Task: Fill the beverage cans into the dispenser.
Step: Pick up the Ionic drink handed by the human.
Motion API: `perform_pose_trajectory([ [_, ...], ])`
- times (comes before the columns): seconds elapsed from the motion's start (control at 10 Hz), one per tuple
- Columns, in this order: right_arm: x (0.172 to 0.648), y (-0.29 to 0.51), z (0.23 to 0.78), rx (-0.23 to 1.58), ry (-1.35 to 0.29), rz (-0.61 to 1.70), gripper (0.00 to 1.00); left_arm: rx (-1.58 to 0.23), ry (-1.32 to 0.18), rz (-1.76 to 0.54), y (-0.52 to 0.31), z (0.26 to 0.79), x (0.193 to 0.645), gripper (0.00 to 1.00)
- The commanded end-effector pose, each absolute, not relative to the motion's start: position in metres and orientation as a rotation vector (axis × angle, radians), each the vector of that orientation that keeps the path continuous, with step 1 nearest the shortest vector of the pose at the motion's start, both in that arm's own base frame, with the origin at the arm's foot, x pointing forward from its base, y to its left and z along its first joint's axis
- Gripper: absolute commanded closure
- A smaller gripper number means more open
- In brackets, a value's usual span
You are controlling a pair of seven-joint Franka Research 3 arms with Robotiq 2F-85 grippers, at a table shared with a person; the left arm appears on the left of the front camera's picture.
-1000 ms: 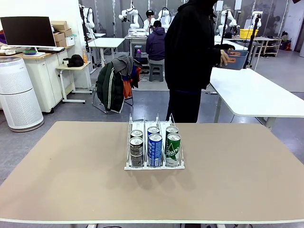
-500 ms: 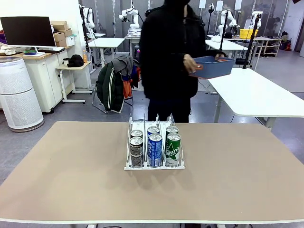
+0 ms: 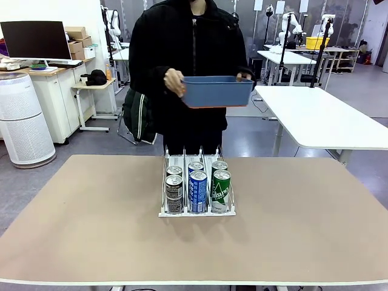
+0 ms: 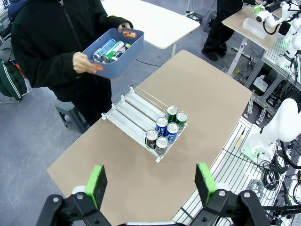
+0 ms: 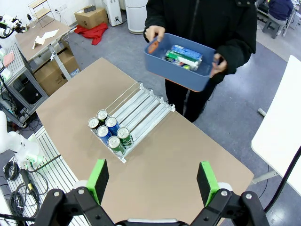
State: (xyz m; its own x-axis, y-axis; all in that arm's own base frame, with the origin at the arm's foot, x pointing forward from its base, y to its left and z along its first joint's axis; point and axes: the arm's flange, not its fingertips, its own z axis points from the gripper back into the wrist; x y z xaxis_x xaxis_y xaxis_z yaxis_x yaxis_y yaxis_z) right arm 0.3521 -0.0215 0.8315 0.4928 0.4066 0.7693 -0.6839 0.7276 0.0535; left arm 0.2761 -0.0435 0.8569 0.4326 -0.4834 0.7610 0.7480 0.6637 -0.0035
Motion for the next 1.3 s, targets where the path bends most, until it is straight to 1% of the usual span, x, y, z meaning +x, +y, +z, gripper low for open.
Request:
perform_pose_trajectory([
  [0.0, 0.353, -0.0196, 0.831, 0.387, -0.82, 0.677, 0.0, -0.37, -0.809, -0.786, -0.0431, 0.8566, 0.2766, 0.0],
  [1.2, 0.353, -0.0196, 0.831, 0.387, -0.82, 0.677, 0.0, -0.37, -0.809, -0.786, -0.0431, 0.8566, 0.2766, 0.0],
])
